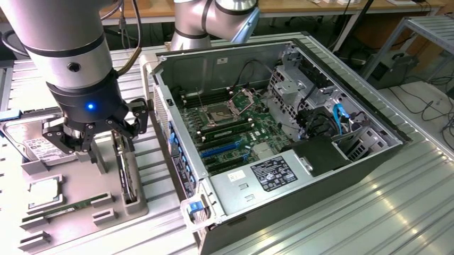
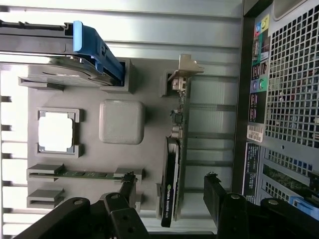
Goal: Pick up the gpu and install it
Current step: 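Pick up the gpu and move the gpu toward the slot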
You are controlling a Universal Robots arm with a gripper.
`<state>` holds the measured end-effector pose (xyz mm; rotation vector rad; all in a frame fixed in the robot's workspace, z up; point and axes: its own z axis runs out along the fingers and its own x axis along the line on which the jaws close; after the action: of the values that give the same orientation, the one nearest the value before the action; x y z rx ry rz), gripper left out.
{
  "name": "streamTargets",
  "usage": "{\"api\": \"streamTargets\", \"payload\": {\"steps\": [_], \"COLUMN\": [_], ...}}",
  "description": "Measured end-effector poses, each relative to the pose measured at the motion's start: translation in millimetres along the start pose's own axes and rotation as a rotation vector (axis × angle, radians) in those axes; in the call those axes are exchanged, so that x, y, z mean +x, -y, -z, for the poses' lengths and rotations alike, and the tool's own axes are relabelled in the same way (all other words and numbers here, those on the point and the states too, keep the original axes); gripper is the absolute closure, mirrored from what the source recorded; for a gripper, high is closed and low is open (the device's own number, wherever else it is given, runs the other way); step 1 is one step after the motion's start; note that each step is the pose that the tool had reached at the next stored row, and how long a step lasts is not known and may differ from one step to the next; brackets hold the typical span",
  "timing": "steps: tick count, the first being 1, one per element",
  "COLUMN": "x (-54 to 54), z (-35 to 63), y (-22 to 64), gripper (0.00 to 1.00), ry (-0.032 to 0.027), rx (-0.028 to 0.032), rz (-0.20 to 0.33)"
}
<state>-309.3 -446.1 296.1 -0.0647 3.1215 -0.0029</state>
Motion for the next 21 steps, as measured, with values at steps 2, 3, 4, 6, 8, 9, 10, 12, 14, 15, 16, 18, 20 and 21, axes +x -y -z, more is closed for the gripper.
{"api": "streamTargets", "payload": {"steps": [2,3,4,6,8,9,10,12,14,15,16,18,20,21], "x": [0.0,0.0,0.0,0.0,0.0,0.0,0.0,0.0,0.1,0.1,0.1,0.1,0.1,0.1], "z": [-0.4,-0.4,-0.4,-0.5,-0.6,-0.7,-1.0,-1.9,-3.0,-3.4,-3.6,-4.4,-5.2,-5.6], "y": [0.0,0.0,0.0,0.0,0.0,0.0,0.0,0.0,0.0,0.0,0.0,0.0,0.0,0.0], "gripper": [0.34,0.34,0.34,0.34,0.34,0.34,0.34,0.34,0.34,0.34,0.34,0.34,0.34,0.34], "ry": [-0.0002,-0.0003,-0.0003,-0.0001,-0.0001,-0.0001,0.0,0.0001,-0.0001,0.0,-0.0003,-0.0002,-0.0001,-0.0001], "rx": [0.0002,0.0003,0.0003,0.0002,0.0005,0.0004,0.0004,0.0005,0.001,0.001,0.0012,0.0011,0.001,0.0011], "rz": [0.0,0.0,0.0,0.0,0.0,0.0,0.0,0.0,0.0,0.0,0.0,0.0,0.0,0.0]}}
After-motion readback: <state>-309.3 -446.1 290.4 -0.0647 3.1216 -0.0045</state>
